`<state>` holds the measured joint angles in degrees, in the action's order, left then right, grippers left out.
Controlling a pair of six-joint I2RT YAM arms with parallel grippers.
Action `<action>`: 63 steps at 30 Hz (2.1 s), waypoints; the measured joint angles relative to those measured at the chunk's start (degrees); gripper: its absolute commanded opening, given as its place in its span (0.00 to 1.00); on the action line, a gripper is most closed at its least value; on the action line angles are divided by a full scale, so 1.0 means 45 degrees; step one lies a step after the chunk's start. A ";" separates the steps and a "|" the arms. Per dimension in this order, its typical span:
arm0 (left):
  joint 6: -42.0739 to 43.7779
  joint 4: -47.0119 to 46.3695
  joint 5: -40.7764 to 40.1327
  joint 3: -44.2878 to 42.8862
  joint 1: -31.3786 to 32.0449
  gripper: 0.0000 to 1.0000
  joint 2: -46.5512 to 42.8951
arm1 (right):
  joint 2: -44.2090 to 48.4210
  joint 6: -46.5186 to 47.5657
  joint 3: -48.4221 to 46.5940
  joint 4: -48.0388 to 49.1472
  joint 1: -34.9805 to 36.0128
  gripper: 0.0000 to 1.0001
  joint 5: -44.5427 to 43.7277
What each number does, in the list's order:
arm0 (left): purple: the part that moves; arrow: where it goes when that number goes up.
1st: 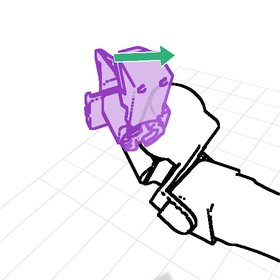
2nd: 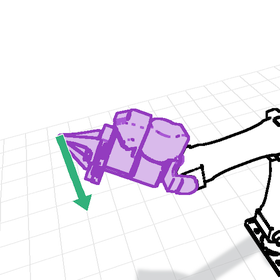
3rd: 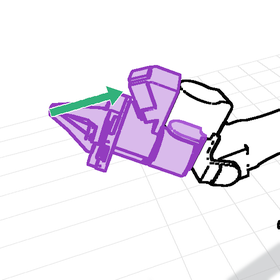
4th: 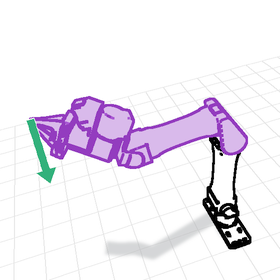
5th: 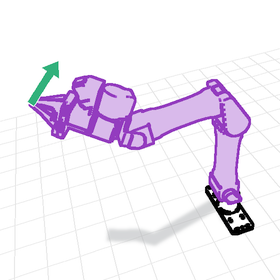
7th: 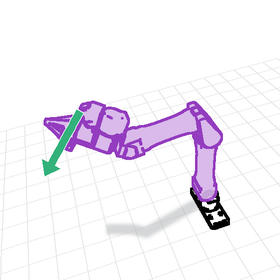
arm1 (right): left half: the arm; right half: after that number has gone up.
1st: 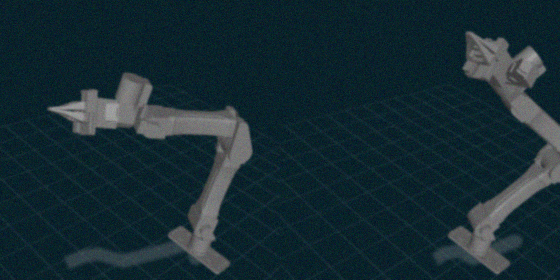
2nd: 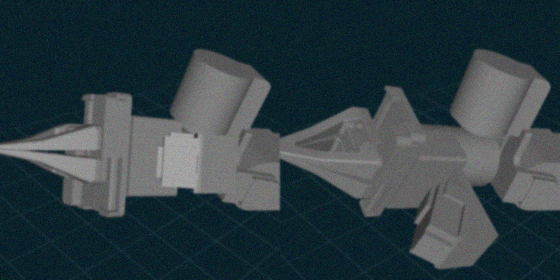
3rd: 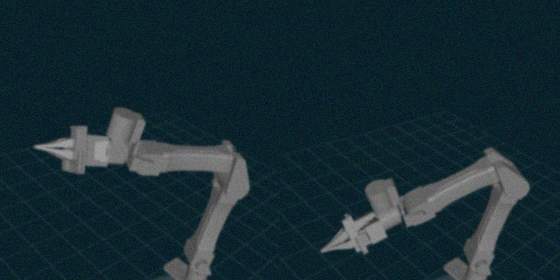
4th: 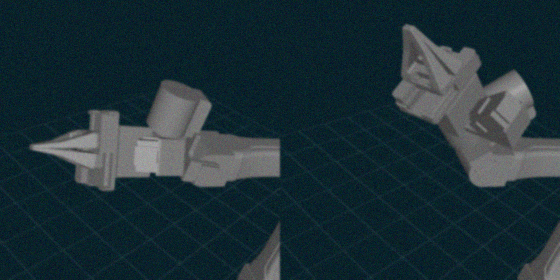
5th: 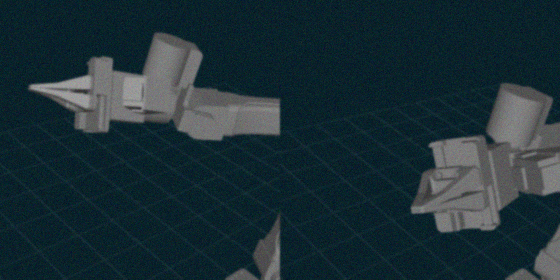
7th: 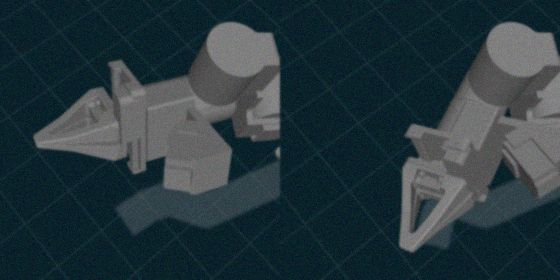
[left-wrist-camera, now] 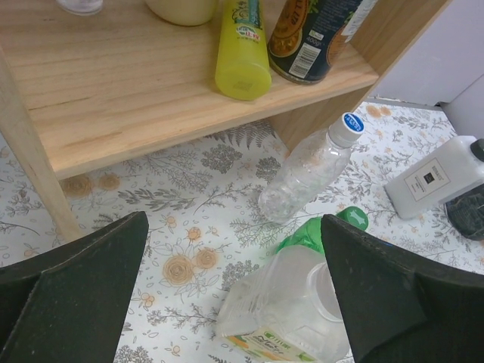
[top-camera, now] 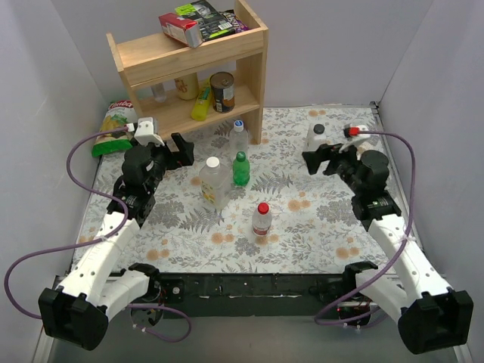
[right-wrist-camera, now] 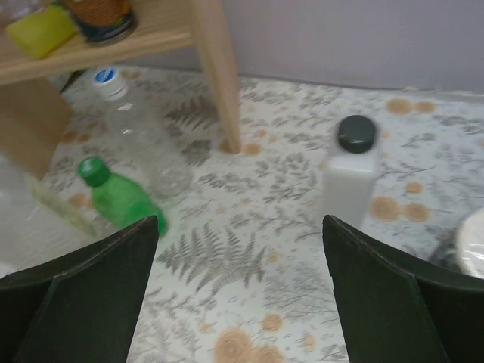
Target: Unscrew the bottle caps
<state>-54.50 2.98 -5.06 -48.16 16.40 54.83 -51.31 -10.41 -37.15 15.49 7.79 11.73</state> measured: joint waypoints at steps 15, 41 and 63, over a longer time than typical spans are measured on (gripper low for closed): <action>0.0374 -0.0248 0.1015 0.0801 0.0219 0.98 -0.0126 | -0.3060 -0.1083 -0.4410 -0.8592 0.9156 0.69 -0.4512; 0.0369 -0.0379 0.1661 0.0865 0.0447 0.98 -0.0136 | -0.4886 -0.2599 -0.5421 -1.0647 1.1963 0.56 -0.7864; 0.2467 -0.0976 0.5051 -0.2861 0.2016 0.98 0.1836 | -0.4789 -0.1326 -0.5464 -0.9500 0.8208 0.09 -0.5348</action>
<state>-43.40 -1.41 17.67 -61.04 25.47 63.09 -72.86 -16.38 -61.73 -27.27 44.73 -12.34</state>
